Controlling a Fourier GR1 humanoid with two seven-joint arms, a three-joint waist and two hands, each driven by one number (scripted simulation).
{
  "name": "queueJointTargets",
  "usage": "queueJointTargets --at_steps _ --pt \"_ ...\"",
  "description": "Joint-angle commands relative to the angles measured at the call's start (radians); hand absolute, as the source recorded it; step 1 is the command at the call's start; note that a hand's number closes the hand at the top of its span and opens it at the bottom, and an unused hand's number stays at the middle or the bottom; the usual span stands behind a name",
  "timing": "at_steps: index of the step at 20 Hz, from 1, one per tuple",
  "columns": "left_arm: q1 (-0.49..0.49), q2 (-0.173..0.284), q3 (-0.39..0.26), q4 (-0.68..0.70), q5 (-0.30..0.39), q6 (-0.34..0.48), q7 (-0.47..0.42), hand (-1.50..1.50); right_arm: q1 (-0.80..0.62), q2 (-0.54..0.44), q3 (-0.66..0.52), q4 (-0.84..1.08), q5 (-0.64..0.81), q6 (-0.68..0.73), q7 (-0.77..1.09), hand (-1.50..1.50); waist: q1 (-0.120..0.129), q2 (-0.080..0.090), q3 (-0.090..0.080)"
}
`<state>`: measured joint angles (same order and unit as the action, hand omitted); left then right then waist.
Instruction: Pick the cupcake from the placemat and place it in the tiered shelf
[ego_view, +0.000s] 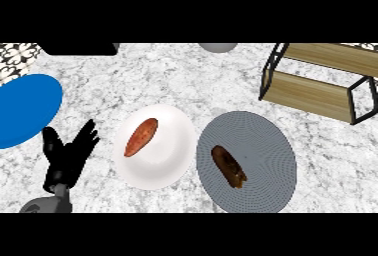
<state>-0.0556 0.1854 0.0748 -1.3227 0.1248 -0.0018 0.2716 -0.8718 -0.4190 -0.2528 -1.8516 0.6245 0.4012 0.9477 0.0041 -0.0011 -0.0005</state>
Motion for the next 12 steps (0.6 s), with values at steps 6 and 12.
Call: queueJointTargets --at_steps 6,12 --pt "-0.012 0.013 0.020 0.032 0.008 -0.031 -0.005 0.00 -0.133 -0.179 -0.101 0.331 -0.052 0.027 -0.128 1.50 0.003 0.002 0.000" --pt "0.035 -0.022 -0.017 -0.069 -0.021 0.013 0.038 0.00 -0.130 -0.203 -0.053 0.544 -0.021 -0.018 -0.303 1.50 0.011 0.003 0.000"
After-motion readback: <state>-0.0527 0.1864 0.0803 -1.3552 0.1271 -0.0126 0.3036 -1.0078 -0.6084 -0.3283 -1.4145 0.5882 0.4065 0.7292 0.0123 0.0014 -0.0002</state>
